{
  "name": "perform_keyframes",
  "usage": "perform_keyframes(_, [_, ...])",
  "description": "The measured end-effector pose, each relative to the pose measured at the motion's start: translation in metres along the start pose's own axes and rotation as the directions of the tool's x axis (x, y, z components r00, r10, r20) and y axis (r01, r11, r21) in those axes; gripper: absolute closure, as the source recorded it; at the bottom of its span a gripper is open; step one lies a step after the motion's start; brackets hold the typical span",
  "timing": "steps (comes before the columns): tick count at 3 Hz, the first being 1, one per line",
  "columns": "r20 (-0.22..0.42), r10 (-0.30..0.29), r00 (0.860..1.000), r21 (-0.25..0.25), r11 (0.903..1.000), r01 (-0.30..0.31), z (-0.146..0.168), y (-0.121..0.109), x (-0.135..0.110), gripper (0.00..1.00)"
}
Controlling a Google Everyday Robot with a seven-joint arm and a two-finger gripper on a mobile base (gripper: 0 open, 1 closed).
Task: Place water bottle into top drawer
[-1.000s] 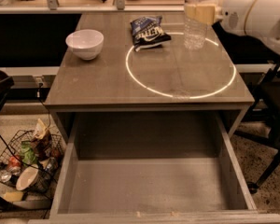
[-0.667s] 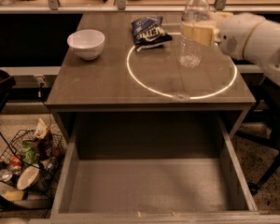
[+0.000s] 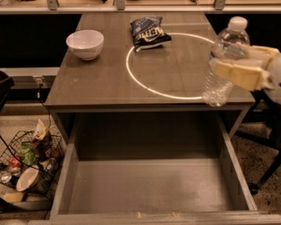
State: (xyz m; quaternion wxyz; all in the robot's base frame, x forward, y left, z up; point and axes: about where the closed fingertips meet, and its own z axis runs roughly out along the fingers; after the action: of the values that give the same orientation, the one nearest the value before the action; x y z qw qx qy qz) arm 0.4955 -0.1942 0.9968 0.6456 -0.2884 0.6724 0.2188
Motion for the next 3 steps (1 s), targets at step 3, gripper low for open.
perform_keyframes(3, [-0.168,0.036,0.985,-0.089,0.9947,-0.052,-0.119,-0.009,0.131,1.00])
